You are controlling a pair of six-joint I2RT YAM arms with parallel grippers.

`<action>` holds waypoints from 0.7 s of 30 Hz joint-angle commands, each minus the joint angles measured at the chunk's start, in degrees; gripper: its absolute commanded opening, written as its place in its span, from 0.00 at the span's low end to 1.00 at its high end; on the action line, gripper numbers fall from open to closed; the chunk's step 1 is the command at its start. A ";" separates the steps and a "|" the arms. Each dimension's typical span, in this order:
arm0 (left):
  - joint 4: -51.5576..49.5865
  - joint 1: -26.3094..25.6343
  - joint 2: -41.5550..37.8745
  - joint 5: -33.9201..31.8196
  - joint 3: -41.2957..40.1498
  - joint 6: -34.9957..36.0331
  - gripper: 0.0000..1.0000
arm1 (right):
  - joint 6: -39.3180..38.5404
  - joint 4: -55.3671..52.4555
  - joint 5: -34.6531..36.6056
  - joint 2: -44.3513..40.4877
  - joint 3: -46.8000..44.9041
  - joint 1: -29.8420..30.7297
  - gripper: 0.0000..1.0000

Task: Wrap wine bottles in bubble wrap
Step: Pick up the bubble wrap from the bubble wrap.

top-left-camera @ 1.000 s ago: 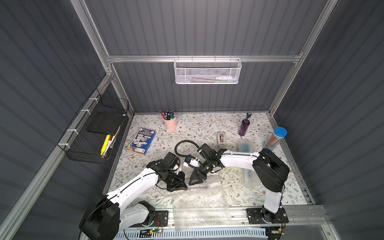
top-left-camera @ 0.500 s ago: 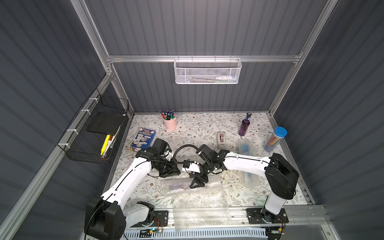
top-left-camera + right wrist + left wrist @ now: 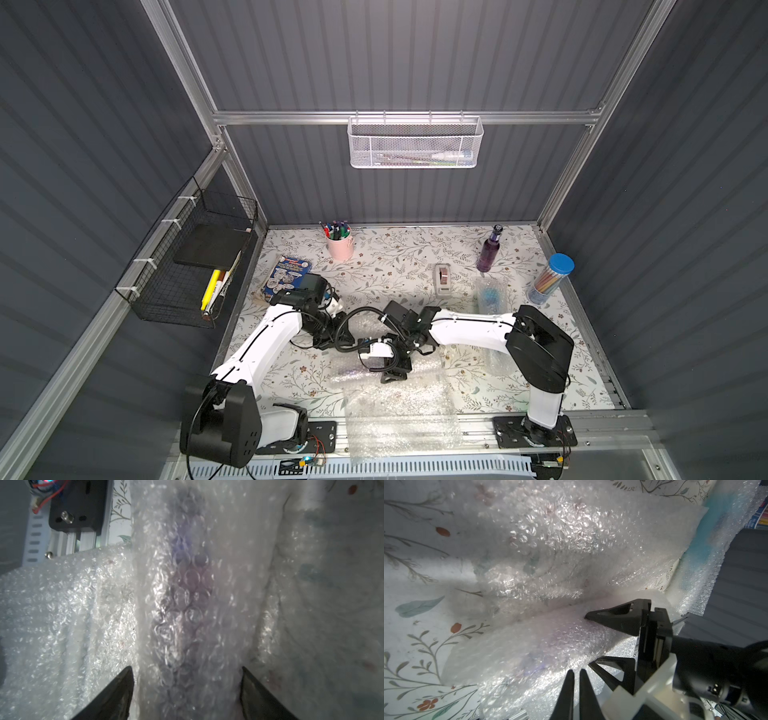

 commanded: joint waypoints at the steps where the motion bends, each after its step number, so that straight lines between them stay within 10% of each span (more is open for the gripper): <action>1: 0.73 0.62 0.99 1.56 1.09 2.47 0.10 | -2.92 -2.59 9.99 -0.90 -2.18 2.21 0.77; 21: 0.36 1.92 2.49 2.12 2.32 4.32 0.09 | 0.37 3.33 21.20 -5.71 -4.51 5.82 0.42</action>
